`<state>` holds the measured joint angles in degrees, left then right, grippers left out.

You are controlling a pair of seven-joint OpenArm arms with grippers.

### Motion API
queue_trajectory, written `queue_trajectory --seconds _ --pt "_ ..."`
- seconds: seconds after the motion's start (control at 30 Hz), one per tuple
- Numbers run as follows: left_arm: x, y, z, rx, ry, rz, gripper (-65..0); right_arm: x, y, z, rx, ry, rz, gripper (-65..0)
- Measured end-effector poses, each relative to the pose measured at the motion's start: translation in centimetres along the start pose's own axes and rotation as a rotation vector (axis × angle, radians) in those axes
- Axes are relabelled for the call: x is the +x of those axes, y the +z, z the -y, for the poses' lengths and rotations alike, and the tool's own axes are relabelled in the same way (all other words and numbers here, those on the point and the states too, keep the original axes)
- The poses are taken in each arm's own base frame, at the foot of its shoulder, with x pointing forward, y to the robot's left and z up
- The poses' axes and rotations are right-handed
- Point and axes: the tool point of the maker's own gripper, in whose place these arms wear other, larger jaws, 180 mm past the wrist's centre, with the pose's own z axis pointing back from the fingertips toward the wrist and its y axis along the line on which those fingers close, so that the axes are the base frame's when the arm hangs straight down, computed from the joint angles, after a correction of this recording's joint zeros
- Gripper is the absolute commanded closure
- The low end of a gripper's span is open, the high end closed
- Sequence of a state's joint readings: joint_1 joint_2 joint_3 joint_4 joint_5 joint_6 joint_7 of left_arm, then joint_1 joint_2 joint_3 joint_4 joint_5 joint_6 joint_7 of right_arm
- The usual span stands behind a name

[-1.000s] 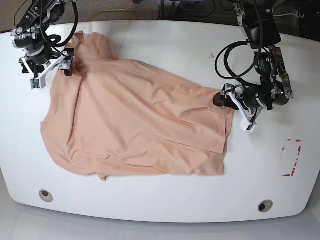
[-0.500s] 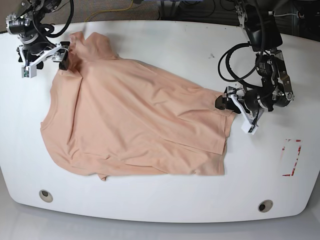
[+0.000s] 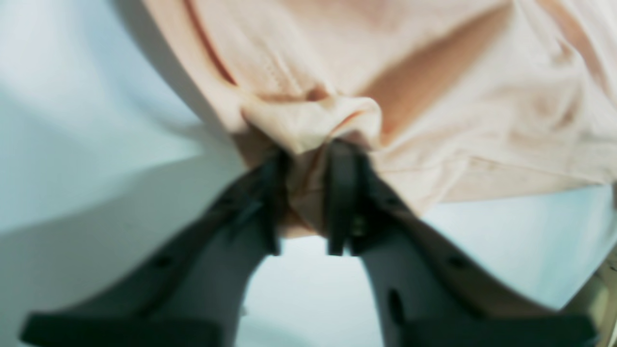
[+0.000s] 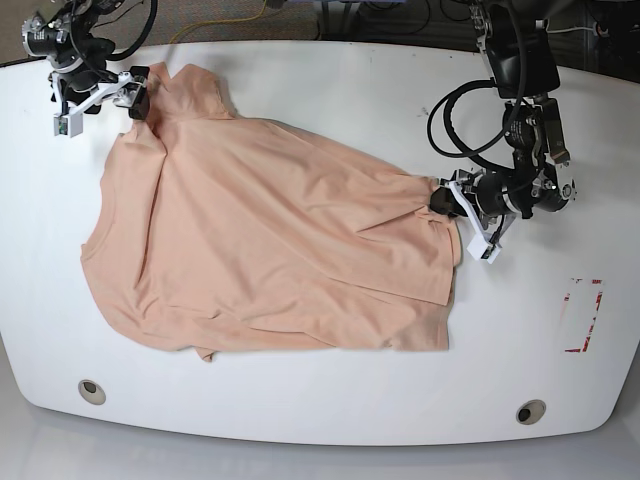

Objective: Layout the t-shirt on the table in an organized manner, then fold the t-shirt properly
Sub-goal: 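Grasp the shirt's side edge with the left gripper, then regrasp the shirt collar corner with the right gripper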

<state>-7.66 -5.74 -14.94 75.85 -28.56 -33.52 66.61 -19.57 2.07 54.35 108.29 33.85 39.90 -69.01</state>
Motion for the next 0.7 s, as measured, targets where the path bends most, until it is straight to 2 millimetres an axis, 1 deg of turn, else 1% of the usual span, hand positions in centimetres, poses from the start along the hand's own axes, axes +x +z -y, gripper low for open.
queue_trajectory --seconds 0.17,0.27,0.5,0.63,0.7 --pt "-0.1 0.0 -0.1 0.001 0.001 -0.003 -8.3 -1.2 -1.2 -0.9 0.046 -0.014 -0.04 -55.5" --pt "-0.1 0.2 -0.3 0.002 0.0 0.001 -8.2 -1.4 -1.4 -1.3 0.058 -0.016 -0.047 -55.5" --pt "-0.3 0.5 -0.8 0.01 -0.002 -0.004 -8.2 -0.1 -1.5 -1.1 0.056 -0.01 -0.016 -55.5" --pt "-0.3 0.7 -1.0 0.014 -0.003 -0.005 -7.8 1.1 -1.0 -1.1 0.046 0.021 0.014 -55.5" --pt "-0.3 0.8 -1.2 0.02 -0.007 -0.009 -6.0 1.6 -0.7 -1.0 0.038 0.037 0.026 -55.5"
